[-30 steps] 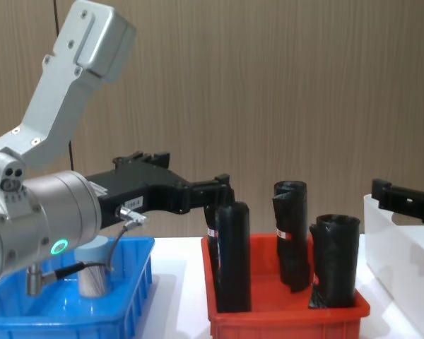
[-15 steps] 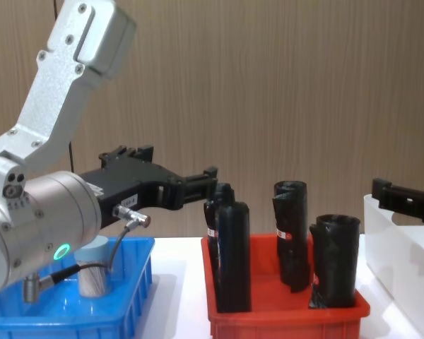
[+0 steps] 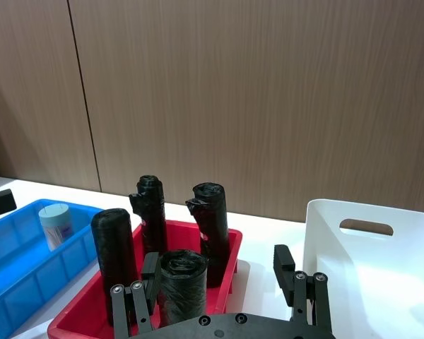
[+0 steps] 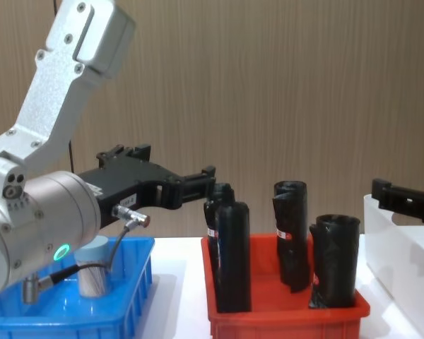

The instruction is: Pick the cotton swabs from the blue box and place them into the white box.

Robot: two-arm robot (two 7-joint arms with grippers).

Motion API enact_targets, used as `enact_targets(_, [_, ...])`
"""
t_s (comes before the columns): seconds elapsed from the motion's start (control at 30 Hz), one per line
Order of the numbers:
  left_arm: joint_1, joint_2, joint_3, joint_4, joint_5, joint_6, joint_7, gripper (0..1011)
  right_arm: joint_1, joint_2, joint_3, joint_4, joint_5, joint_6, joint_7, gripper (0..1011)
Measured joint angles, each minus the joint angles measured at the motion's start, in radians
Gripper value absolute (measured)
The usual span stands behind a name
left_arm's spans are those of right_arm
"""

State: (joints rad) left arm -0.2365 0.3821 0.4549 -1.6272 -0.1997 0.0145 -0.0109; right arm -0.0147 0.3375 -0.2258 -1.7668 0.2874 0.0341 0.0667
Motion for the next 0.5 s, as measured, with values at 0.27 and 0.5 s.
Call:
enact_targets(0.27, [0.0, 0.0, 0.0, 0.0, 0.0, 0.0, 0.0, 1004, 0.002, 0.0, 0.001, 0.003, 0.0, 0.004, 0.01, 1001])
enact_targets(0.5, [-0.001, 0.0, -0.001, 0.0, 0.0, -0.001, 0.0, 1004, 0.012, 0.003, 0.003, 0.012, 0.003, 0.025, 0.049, 1001])
